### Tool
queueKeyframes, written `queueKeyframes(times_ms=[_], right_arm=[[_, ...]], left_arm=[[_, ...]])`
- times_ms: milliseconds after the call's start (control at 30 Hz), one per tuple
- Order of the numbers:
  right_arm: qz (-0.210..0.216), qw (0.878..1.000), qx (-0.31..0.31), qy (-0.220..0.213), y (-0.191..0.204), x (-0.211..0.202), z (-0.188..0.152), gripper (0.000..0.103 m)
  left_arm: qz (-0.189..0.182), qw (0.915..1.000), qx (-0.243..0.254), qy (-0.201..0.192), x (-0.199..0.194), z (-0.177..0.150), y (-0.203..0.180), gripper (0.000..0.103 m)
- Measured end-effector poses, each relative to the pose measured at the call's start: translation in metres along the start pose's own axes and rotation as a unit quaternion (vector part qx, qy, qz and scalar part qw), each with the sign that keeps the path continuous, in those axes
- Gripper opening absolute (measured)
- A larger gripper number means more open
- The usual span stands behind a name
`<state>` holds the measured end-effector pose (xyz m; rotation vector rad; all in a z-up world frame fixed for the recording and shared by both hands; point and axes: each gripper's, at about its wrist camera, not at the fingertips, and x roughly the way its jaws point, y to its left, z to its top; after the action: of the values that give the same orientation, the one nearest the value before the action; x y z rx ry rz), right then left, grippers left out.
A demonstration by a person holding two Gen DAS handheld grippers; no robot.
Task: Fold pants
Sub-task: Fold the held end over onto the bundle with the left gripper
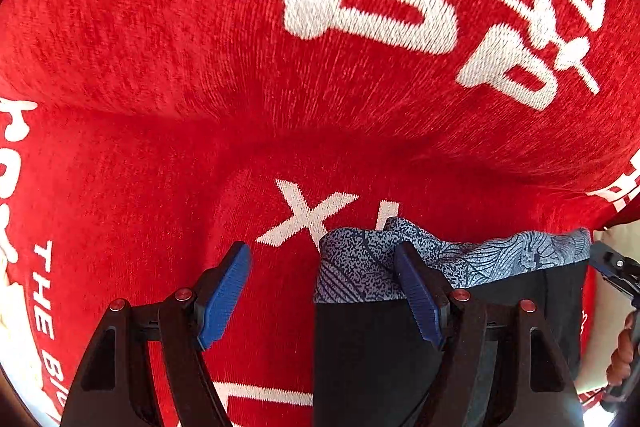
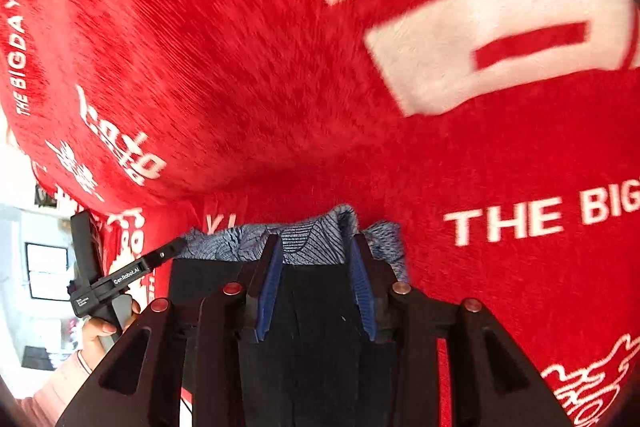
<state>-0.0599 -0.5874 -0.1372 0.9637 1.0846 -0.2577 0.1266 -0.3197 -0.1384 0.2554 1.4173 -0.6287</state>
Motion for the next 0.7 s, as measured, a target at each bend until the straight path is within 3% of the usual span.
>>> queueKeyframes(times_ms=[33,67,133,200,300,467,533,567,700], right_arm=[[0.002,1.000,0.005,0.017,-0.001,0.007,0.002,0.014],[0.002,1.000,0.005,0.027,0.001,0.011,0.003,0.010],[0.000,1.000,-0.016,0.022,0.010,0.004,0.000,0.007],[-0.031,0.999,-0.040,0.015,0.014,-0.004,-0.007,0.007],[-0.068,0.996,-0.032,0.038,-0.002,0.008,-0.017,0.008],[-0.079,0.997,-0.016,0.020,-0.005,0.020,-0.022,0.016],[-0.088,0.996,-0.006,0.013,-0.005,0.015,-0.027,0.036],[-0.095,0.995,-0.003,0.013,-0.013,0.007,-0.029,0.041],[-0.119,0.993,-0.003,0.005,-0.018,-0.019,-0.049,0.042]], left_arm=[[0.001,1.0000,-0.001,0.001,0.001,0.002,0.002,0.075],[0.001,1.0000,-0.005,0.002,0.000,0.001,0.003,0.075],[0.000,1.0000,-0.003,-0.003,-0.001,-0.001,0.001,0.075],[0.004,0.9999,0.006,-0.008,0.001,0.003,0.001,0.075],[0.018,0.9997,0.012,-0.011,0.007,0.000,-0.004,0.084],[0.048,0.9983,0.019,-0.028,0.011,-0.006,-0.009,0.084],[0.057,0.9975,0.018,-0.038,0.003,-0.008,-0.010,0.084],[0.063,0.9969,0.019,-0.044,-0.004,-0.010,-0.009,0.084],[0.047,0.9968,0.033,-0.055,-0.036,-0.030,-0.006,0.084]])
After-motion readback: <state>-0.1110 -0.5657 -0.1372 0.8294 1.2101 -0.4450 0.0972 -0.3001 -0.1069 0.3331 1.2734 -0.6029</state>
